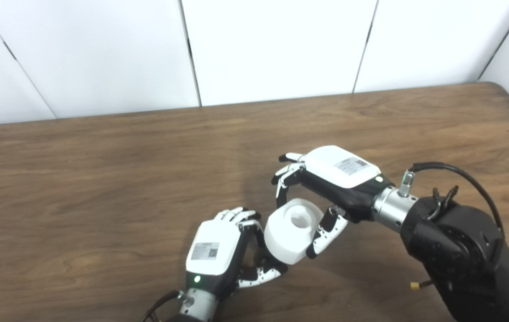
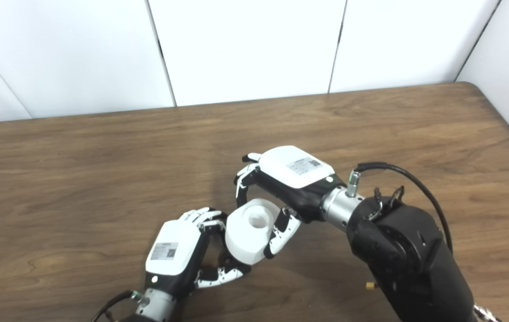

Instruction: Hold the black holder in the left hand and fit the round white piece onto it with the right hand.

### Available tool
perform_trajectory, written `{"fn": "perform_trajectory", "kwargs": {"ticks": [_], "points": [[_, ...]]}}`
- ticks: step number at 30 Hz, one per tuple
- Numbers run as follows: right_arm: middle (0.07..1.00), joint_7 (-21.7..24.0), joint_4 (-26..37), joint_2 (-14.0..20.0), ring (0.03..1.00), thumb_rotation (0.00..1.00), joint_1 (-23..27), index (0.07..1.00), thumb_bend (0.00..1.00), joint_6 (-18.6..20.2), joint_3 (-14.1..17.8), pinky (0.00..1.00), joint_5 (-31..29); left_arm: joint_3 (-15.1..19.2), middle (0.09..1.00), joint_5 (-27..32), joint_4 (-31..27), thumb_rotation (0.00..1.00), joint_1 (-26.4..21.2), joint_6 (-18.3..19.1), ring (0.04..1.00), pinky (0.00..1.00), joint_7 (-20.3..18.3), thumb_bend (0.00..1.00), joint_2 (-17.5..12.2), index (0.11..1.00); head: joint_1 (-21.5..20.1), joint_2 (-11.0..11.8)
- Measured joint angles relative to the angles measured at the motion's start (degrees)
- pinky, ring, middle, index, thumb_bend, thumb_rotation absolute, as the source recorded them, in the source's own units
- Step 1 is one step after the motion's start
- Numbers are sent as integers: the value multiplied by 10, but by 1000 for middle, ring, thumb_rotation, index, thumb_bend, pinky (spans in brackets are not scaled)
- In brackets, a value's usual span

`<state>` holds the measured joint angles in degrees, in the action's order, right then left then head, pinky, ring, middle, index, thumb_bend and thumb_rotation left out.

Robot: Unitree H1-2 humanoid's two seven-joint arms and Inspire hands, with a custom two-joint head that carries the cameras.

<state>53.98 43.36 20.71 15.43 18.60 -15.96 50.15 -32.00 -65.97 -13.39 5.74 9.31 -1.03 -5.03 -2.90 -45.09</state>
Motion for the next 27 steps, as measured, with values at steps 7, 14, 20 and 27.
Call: {"fn": "perform_trajectory", "kwargs": {"ticks": [7, 14, 20, 27], "points": [[806, 0, 0, -5, 956, 134, 0, 482, 524, -1, 0, 903, -2, -2, 777, -1, 0, 50, -1, 6, 840, 836, -1, 519, 2, 489, 4, -2], [811, 1, 0, -6, 957, 134, 1, 483, 524, -2, -2, 913, 1, -4, 785, -1, -1, 50, -2, 12, 846, 842, -3, 518, 5, 489, 4, -4], [810, 1, 0, -7, 955, 134, 0, 483, 524, -2, -3, 914, 2, -5, 785, -3, -3, 50, -3, 17, 846, 841, -12, 518, 10, 489, 4, -7], [807, 1, -1, -10, 949, 134, 0, 483, 524, -8, -6, 917, 8, -8, 782, -7, -5, 49, -3, 22, 843, 839, -15, 519, 14, 489, 4, -11]]}}
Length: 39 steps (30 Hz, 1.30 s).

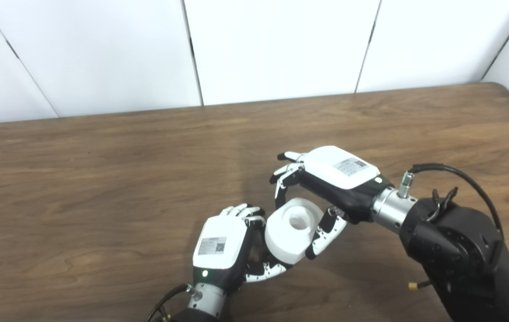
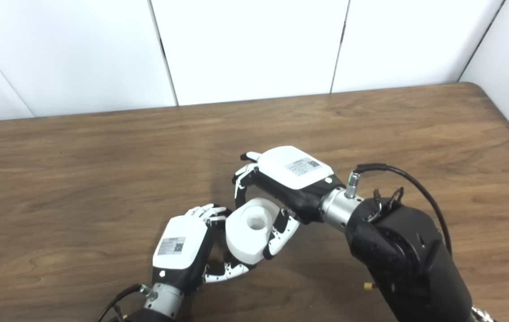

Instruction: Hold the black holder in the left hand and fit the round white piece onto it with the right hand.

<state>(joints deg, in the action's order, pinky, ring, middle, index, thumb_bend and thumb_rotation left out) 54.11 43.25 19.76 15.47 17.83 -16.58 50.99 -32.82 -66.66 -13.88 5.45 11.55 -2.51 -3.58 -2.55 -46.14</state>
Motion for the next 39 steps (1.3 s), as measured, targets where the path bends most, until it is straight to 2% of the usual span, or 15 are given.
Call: {"fn": "perform_trajectory", "kwargs": {"ticks": [19, 39], "points": [[807, -12, -18, -8, 949, 133, 0, 483, 524, -25, -9, 897, 13, -2, 784, 0, -1, 49, 0, 3, 844, 839, -1, 518, 2, 489, -4, -5], [805, -11, -34, -6, 942, 134, -2, 483, 524, -25, -3, 863, 6, -6, 788, 0, -2, 50, -1, 12, 849, 842, -4, 518, 5, 489, -8, -11]]}}
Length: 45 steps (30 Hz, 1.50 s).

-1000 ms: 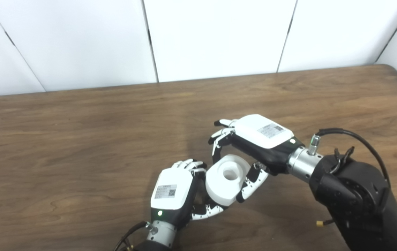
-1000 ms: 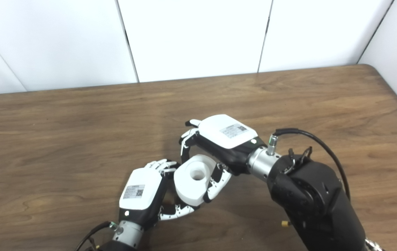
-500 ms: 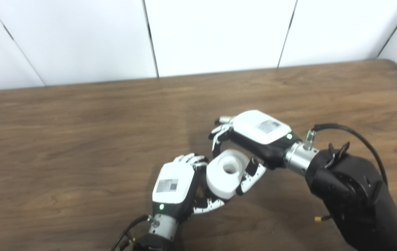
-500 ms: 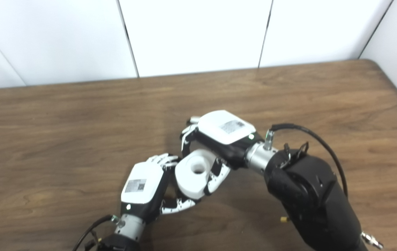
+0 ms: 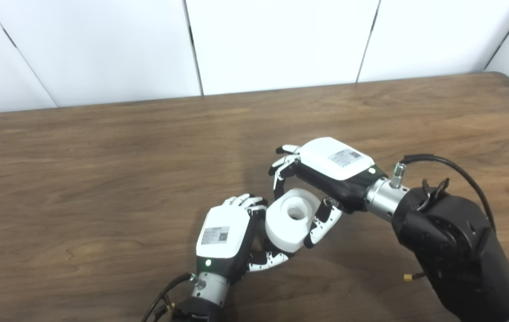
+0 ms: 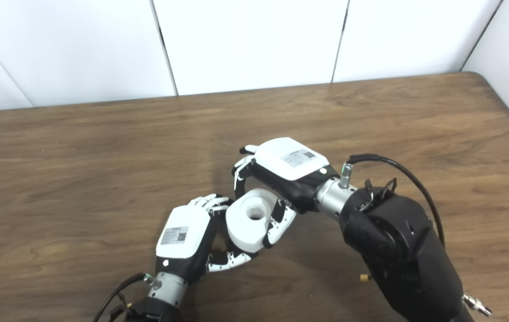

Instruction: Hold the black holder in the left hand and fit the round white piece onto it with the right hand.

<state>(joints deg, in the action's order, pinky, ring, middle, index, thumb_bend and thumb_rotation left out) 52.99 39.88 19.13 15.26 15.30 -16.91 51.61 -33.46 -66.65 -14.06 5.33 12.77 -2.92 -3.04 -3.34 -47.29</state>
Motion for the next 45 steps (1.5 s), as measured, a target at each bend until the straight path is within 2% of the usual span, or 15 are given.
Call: {"fn": "perform_trajectory", "kwargs": {"ticks": [10, 11, 12, 13, 16, 24, 29, 30, 34, 45], "points": [[815, 1, -4, 2, 950, 150, 1, 490, 525, 1, 3, 855, -3, -1, 788, 0, -1, 50, 0, 1, 849, 843, 0, 518, 1, 489, 1, -3], [814, 1, -4, 2, 948, 188, 1, 536, 722, 1, 3, 851, -3, -1, 788, 0, -1, 50, 0, 2, 850, 844, -1, 518, 1, 489, 1, -3], [815, 1, -5, 2, 948, 212, 1, 562, 823, 1, 3, 851, -3, -1, 788, 0, -1, 50, 0, 2, 851, 845, -1, 518, 1, 489, 1, -3], [816, 1, -5, 2, 949, 229, 1, 579, 890, 1, 3, 851, -3, -1, 788, 0, -1, 50, 0, 2, 850, 845, -1, 518, 1, 489, 1, -3], [816, 1, -14, 6, 948, 245, 1, 593, 944, 1, 3, 847, -2, -1, 787, 0, -1, 50, 0, 2, 850, 844, -1, 518, 1, 489, 1, -3], [833, 3, -19, 13, 961, 295, -2, 627, 980, 0, -1, 884, -5, -2, 787, 0, -1, 49, 0, 2, 852, 846, -1, 518, 1, 489, 0, -4], [889, 16, -19, 19, 997, 365, 1, 722, 1000, 0, -5, 987, -4, -2, 786, 0, -1, 50, 0, 2, 852, 845, -1, 519, 2, 489, 0, -4], [916, 24, -19, 20, 1000, 384, 4, 760, 1000, 0, -6, 997, -1, -2, 786, 0, -1, 50, -1, 2, 851, 844, -1, 519, 2, 489, -1, -3], [953, 44, -16, 20, 1000, 407, 8, 808, 1000, 1, -10, 1000, 15, -3, 786, 0, -1, 50, -1, 2, 849, 841, -1, 518, 2, 489, -1, -3], [954, 58, -14, 20, 1000, 423, 11, 811, 1000, 0, -10, 1000, 23, -4, 786, 0, 0, 50, -2, 2, 846, 835, -2, 519, 2, 489, 0, -3]]}}
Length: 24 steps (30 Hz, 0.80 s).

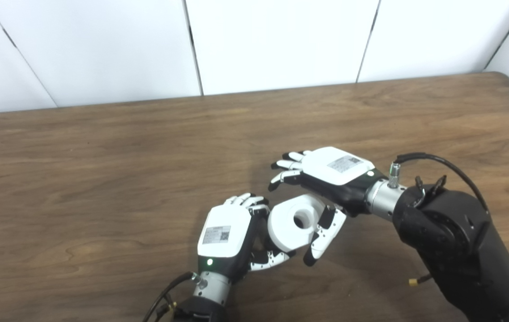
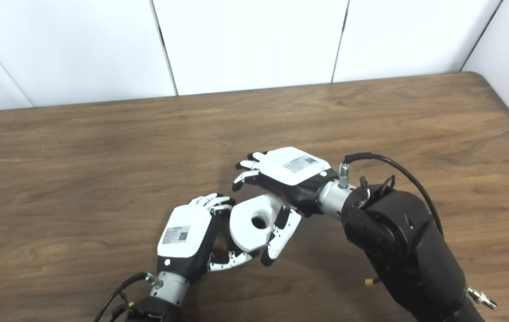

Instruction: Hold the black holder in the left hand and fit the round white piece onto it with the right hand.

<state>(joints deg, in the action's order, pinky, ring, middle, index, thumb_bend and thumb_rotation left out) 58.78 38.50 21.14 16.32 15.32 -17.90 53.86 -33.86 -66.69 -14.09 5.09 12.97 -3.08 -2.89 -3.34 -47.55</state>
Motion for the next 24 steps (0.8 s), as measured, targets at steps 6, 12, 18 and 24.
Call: {"fn": "perform_trajectory", "kwargs": {"ticks": [6, 12, 18, 24], "points": [[949, 0, 0, 0, 1000, 427, 0, 802, 1000, -1, 2, 1000, -1, -2, 782, -3, 0, 51, -1, 1, 844, 836, 0, 519, 0, 489, 0, 1], [947, -1, -1, 0, 1000, 439, -2, 818, 1000, -1, 6, 1000, -4, -5, 773, -8, 1, 51, -3, 1, 838, 825, 0, 519, 0, 488, 4, 3], [945, -1, -5, 0, 1000, 443, 2, 832, 1000, -1, 10, 1000, -9, -7, 776, -9, 2, 52, -4, 2, 843, 828, 0, 519, 0, 489, 7, 4], [941, 3, -13, 0, 1000, 453, 30, 830, 1000, 1, 10, 1000, -17, -11, 774, -11, 3, 52, -6, 5, 846, 836, -1, 518, 0, 489, 12, 4]]}}
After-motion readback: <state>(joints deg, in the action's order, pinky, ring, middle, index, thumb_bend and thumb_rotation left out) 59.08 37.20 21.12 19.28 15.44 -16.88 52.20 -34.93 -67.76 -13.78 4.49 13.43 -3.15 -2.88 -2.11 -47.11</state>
